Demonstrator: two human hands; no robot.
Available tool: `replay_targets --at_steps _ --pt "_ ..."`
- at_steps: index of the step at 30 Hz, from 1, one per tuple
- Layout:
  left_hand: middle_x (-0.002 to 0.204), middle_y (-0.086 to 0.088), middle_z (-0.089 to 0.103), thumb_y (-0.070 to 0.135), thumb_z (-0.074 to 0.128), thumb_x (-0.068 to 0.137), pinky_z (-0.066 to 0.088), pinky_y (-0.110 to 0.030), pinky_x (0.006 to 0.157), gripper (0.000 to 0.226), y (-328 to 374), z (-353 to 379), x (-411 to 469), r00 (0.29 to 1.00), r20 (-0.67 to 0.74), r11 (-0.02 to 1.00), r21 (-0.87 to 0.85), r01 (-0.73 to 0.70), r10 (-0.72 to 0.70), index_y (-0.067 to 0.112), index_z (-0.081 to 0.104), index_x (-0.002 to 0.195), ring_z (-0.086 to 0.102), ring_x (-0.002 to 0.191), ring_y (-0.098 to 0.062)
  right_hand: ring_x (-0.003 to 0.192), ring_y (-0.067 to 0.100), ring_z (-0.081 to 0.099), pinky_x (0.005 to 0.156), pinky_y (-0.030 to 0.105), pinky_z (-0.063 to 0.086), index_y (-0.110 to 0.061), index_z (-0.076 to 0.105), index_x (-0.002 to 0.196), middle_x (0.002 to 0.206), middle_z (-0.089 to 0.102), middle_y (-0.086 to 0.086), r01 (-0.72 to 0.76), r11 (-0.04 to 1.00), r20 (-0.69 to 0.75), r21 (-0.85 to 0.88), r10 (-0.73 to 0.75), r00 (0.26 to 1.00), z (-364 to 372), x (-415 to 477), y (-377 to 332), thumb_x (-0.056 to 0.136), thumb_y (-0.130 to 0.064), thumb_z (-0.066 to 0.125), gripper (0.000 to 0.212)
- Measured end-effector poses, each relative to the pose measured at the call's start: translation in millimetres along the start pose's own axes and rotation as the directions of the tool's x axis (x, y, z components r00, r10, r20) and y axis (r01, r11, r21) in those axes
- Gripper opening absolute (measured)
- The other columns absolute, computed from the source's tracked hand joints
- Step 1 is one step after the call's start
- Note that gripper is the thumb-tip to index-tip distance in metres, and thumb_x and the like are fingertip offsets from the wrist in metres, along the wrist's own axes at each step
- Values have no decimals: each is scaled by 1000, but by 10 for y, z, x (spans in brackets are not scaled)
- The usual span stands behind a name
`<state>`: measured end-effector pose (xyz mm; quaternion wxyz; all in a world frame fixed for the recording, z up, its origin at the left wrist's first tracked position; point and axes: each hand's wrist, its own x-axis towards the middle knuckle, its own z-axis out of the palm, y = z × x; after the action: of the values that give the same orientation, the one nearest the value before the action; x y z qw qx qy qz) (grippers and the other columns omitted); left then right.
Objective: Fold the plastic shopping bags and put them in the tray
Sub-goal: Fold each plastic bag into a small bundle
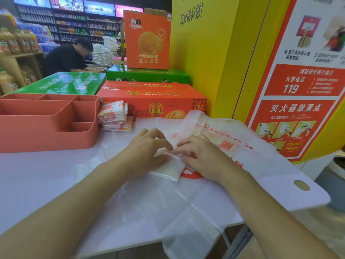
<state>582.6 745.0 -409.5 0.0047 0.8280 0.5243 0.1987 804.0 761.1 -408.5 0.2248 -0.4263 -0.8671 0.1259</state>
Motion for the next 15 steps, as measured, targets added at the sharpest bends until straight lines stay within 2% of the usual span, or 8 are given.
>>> replay_targets --at_steps 2,4,7,9,12,15 --pt "128 20 60 61 41 91 44 -44 92 43 -4 -2 -22 998 45 998 18 -54 54 44 68 119 50 108 -19 117 15 44 103 36 37 -37 74 118 123 62 -18 53 997 13 -51 -53 999 17 11 4 99 -23 60 28" --pt "140 32 50 67 23 90 36 -38 97 58 -13 -14 -38 989 137 997 53 -55 47 48 58 133 45 124 -13 113 17 50 101 42 41 -36 76 114 119 64 -18 100 991 15 -92 -99 995 49 19 32 98 -27 58 26" --pt "157 37 17 68 14 96 18 -36 111 58 -47 -48 -57 943 333 990 128 -64 18 52 26 151 19 148 -6 116 15 49 104 44 40 -38 74 115 121 62 -21 63 992 37 -113 -59 998 59 17 18 97 -32 57 26" --pt "158 38 -3 63 14 101 2 -38 120 54 -63 -63 -84 891 453 994 103 -29 -21 54 5 154 -4 152 -4 121 11 43 108 43 35 -40 69 118 122 57 -23 26 994 69 -106 -19 997 31 -19 -28 95 -48 56 28" --pt "154 39 -19 69 11 97 -15 -42 121 59 -60 -74 -133 841 540 998 60 -2 -31 57 -11 150 -25 147 -3 127 7 33 112 42 30 -46 56 127 128 45 -28 -9 992 181 -126 32 983 -25 -81 -97 82 -78 51 56" --pt "154 37 -26 78 11 90 -19 -45 121 70 -49 -88 -122 817 575 994 106 -28 -38 54 -19 149 -32 145 -4 131 9 28 112 43 31 -49 48 132 131 38 -29 -15 987 244 -158 53 968 -41 -101 -102 68 -90 49 76"
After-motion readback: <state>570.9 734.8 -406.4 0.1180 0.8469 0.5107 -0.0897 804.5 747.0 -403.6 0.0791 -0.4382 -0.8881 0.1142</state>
